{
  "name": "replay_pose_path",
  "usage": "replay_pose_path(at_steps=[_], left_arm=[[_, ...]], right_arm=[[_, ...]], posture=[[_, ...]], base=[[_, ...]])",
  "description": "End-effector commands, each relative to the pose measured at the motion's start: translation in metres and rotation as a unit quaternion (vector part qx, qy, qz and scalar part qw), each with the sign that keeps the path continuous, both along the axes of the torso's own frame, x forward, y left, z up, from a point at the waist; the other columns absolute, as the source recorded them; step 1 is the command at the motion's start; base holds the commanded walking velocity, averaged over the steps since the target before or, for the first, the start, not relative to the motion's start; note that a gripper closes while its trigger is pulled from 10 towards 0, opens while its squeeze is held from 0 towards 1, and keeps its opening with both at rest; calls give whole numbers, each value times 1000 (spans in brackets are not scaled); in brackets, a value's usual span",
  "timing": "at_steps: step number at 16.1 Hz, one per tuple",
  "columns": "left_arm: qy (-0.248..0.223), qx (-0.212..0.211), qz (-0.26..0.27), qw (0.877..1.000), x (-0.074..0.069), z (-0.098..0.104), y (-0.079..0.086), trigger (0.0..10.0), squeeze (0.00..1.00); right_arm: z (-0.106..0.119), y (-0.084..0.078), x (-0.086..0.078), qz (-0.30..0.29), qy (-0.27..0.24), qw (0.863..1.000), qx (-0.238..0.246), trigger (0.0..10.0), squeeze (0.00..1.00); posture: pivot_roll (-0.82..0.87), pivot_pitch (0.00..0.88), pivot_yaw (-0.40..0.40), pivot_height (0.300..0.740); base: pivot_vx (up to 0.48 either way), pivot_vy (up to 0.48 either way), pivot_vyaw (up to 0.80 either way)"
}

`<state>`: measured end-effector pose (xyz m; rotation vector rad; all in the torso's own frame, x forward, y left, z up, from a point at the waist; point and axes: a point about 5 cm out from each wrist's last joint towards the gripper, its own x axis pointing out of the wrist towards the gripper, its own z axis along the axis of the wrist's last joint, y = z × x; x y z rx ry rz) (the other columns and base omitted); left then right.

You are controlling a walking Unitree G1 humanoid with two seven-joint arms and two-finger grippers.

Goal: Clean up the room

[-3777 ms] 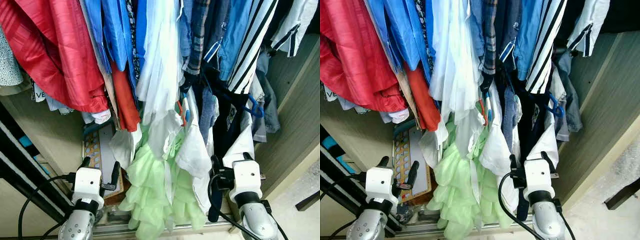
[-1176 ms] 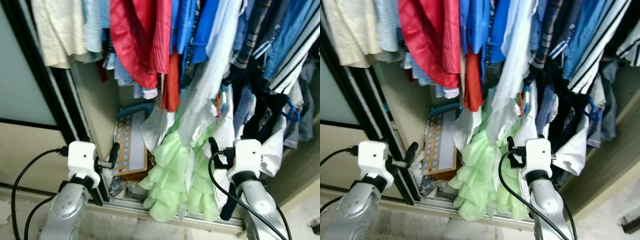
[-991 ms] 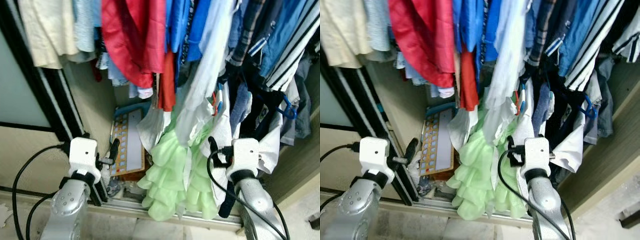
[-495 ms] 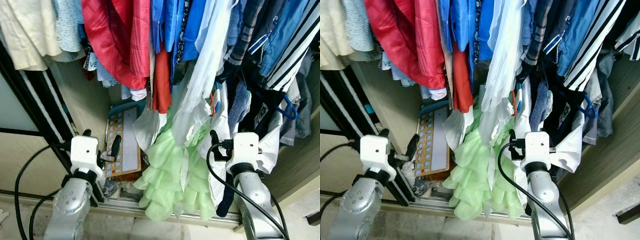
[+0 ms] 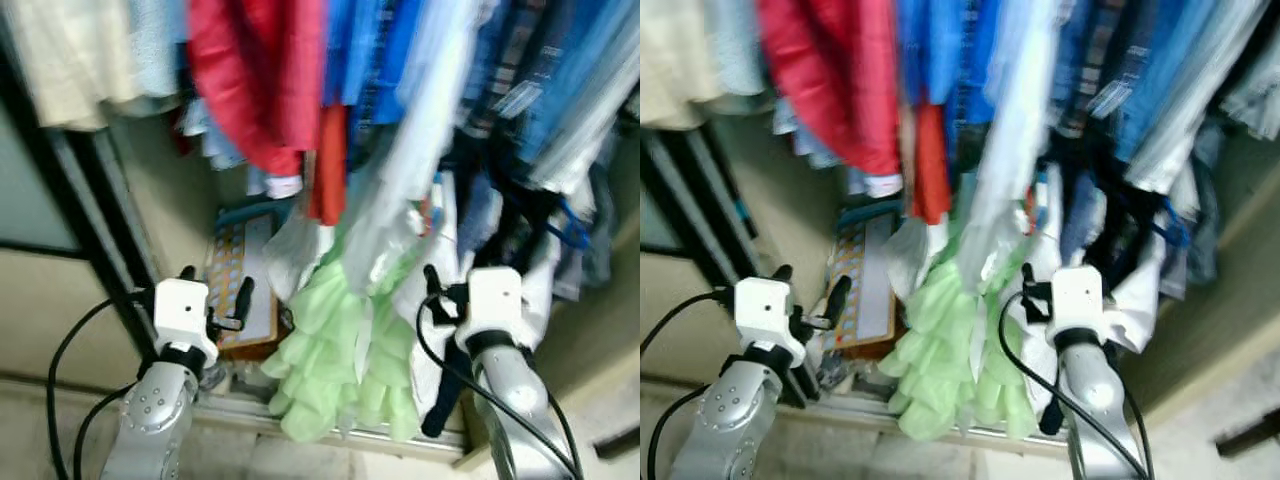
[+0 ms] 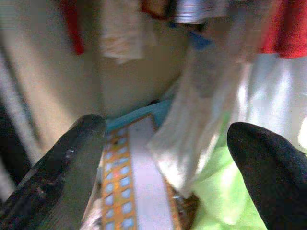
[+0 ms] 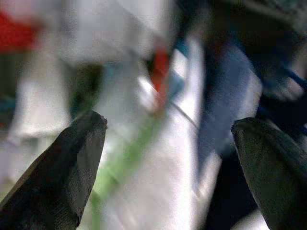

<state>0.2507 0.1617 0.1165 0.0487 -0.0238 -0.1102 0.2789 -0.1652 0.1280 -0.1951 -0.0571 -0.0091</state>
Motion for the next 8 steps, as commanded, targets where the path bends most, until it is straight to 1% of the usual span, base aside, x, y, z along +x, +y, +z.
replay_pose_path(at_steps=[1,4,6,8], left_arm=[[-1,0,3,1000,0,1,0,10000,0],[-1,17,0,1000,-3,-2,-3,10000,0],[-7,26,-2,1000,-1,0,-5,10000,0],[-15,32,4,999,2,3,-3,10000,0]], right_arm=[[1,0,4,4,4,1000,-2,10000,0],[5,-1,5,-2,0,1000,1,10000,0],[1,-2,1,-7,4,1000,5,10000,0],[-1,0,-3,-8,7,1000,9,10000,0]], posture=[[0,1,-74,740],[-10,20,-63,740],[-13,19,-48,740],[-8,16,-38,740]], base=[[0,0,800],[0,0,800],[0,0,800],[0,0,800]])
